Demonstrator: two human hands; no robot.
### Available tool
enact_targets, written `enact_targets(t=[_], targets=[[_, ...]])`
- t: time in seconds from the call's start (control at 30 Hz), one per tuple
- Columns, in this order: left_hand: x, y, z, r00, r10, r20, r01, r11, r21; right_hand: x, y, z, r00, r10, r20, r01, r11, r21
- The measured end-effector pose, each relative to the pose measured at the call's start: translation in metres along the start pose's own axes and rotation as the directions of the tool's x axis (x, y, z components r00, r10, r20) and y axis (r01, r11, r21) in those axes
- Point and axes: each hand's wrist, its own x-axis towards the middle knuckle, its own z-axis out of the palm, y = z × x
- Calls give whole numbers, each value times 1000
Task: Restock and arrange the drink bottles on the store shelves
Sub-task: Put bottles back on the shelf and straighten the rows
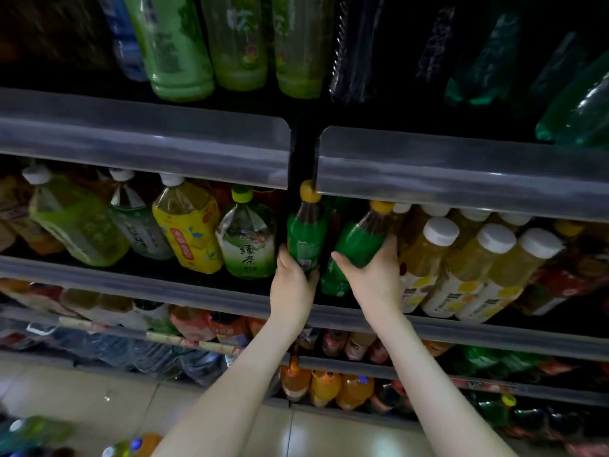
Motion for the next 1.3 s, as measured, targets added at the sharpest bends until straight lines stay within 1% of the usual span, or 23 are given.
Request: enact_targets(t=[0.1,0.17,0.3,0.43,0.57,0.67,0.73,0.8,0.87,0.93,1.03,1.13,1.2,1.3], targets=[[-2,-1,-1,1000,14,-4,-14,1000,-6,-6,-3,9,998,-50,40,50,999,-1],[0,-1,-1,1000,14,-3,-14,1000,-3,-6,-4,15,998,-61,34,61,998,7],[6,4,-3,1000,4,0,-4,1000,26,-3,3,25,997,-40,58,41,999,-20],[6,5,-2,1000,-20,-4,20,999,34,-12,14,33,991,-5,132,3,1000,19],[3,0,-2,1000,-28,-4,28,999,-36,-9,17,39,992,-14,128,6,998,58],[-7,-2,-4,1000,-7,11,8,997,-77,-7,19,42,988,-1,155,-10,998,68],[-14,-1,-7,1000,-4,30,7,995,-97,-13,21,42,985,7,174,-12,1000,27],[-21,3,-12,999,2,33,2,994,-105,-23,22,42,988,-6,156,9,1000,-20],[-28,7,-19,999,33,35,-29,994,-110,-34,21,37,992,-21,124,24,999,-24],[-35,11,-28,996,84,31,-81,991,-109,-44,16,28,992,-22,122,23,1000,-8],[-46,21,-46,990,140,20,-137,984,-115,-54,5,13,988,-76,136,71,997,42],[-52,36,-67,982,188,11,-185,975,-125,-58,-14,-8,978,-150,143,146,988,44],[-55,49,-84,974,225,-10,-224,966,-128,-57,-29,-25,965,-221,142,217,975,44],[-57,70,-111,958,280,-59,-286,947,-146,-58,-56,-51,925,-355,137,349,935,66]])
